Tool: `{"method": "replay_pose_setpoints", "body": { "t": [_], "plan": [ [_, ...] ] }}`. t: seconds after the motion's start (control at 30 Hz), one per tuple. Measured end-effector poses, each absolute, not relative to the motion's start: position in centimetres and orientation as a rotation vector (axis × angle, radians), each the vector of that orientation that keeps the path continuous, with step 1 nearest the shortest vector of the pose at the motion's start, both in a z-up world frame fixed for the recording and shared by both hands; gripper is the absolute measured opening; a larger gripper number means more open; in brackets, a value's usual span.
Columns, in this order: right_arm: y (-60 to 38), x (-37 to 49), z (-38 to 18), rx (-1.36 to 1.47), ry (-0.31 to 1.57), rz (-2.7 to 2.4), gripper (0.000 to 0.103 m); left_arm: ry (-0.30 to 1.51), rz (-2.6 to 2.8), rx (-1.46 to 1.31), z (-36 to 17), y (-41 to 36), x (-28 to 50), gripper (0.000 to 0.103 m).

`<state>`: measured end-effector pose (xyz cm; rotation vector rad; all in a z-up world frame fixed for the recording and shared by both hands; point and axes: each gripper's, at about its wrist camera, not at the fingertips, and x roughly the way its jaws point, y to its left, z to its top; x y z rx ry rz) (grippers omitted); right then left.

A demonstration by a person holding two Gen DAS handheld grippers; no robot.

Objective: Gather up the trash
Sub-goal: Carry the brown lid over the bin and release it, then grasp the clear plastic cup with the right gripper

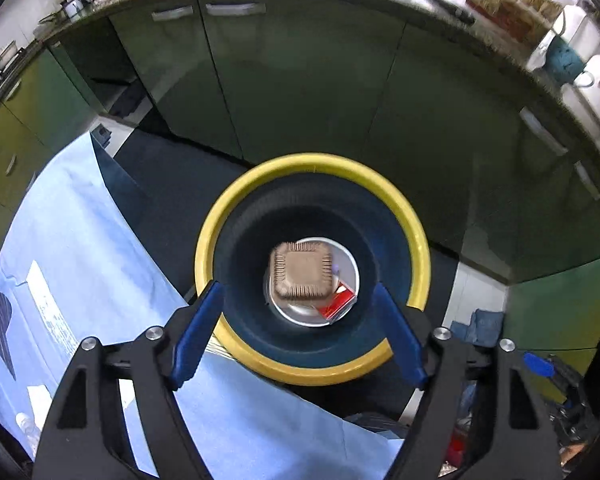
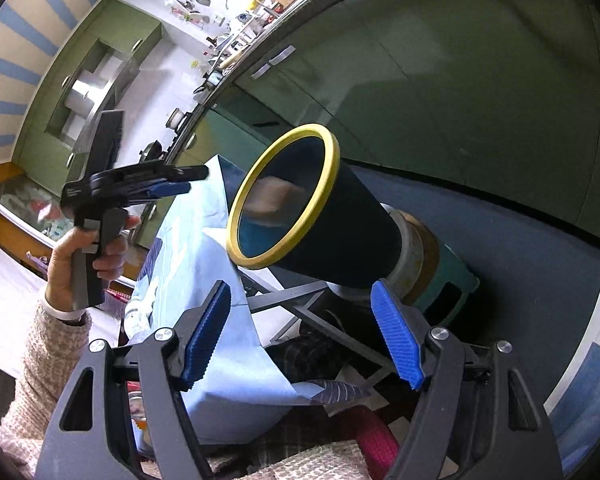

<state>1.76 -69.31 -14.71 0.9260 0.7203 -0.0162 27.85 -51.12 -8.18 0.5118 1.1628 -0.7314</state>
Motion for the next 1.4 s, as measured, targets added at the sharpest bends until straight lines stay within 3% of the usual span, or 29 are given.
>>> {"method": "replay_pose_setpoints", "body": {
  "t": [0.23, 0.43, 0.57, 0.83, 1.1, 1.33, 1.4],
  "plan": [
    [-66.9, 3.9, -14.6, 0.896, 0.764, 0.046, 0.072, 1.064, -0.784, 0.396, -2.2, -43.8, 27.3, 0.076],
    [-62.5, 6.5, -12.4, 0.773, 0.806, 0.132, 0.072, 0.955, -0.750, 0.258, 2.2, -32.1, 26.5, 0.078],
    [-58.6, 8.1, -10.5, 0.671, 0.832, 0.206, 0.079, 0.896, -0.688, 0.178, 3.3, -23.9, 24.6, 0.078],
    [-50.2, 10.8, -8.6, 0.498, 0.855, 0.401, 0.079, 0.766, -0.510, -0.006, 2.9, -8.8, 19.4, 0.087],
    [-43.4, 13.4, -10.4, 0.292, 0.902, 0.468, 0.061, 0.725, -0.341, -0.220, -0.7, 1.8, 14.3, 0.088],
    [-41.5, 16.1, -11.8, 0.257, 0.887, 0.499, 0.053, 0.690, -0.249, -0.267, -2.6, 5.0, 11.3, 0.089],
    [-41.0, 17.0, -12.2, 0.256, 0.901, 0.503, 0.046, 0.693, -0.242, -0.276, -3.0, 5.4, 11.0, 0.089]
  ]
}}
